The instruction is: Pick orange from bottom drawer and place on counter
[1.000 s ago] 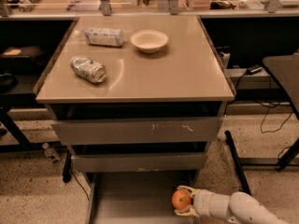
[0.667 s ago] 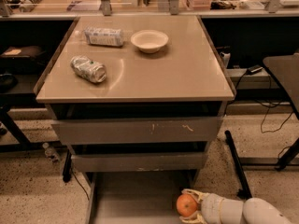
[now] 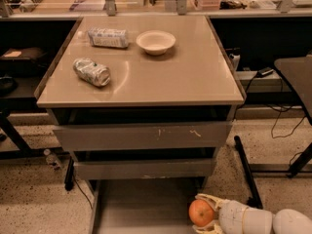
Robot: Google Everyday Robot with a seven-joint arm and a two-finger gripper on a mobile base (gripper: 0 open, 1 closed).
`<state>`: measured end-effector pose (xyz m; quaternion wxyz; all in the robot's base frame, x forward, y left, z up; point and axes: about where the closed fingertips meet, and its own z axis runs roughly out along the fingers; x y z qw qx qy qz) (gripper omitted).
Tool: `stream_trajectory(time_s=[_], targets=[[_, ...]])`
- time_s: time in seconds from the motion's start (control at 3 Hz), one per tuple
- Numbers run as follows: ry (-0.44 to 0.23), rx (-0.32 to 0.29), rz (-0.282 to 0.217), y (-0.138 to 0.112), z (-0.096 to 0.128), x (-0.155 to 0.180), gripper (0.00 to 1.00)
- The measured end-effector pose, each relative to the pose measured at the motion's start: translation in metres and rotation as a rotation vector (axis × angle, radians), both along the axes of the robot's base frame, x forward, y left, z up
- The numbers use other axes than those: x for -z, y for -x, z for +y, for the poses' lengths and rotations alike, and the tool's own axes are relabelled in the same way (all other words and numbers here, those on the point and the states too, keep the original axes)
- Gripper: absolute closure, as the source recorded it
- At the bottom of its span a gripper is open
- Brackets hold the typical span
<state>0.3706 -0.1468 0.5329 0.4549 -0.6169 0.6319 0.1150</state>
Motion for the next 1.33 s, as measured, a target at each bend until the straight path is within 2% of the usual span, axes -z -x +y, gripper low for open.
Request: stream_trajectory(time_s=[0.33,1.0,1.33], targets=[[0.019,-0.031,-0.038,-0.007,0.012,-0.041,1.00],[0.067,-0.122,-0.147,-0.036,0.037,-0.178,1.00],[0.086,-0.124,-0.187,-0.064,0.046,-0.251,1.00]])
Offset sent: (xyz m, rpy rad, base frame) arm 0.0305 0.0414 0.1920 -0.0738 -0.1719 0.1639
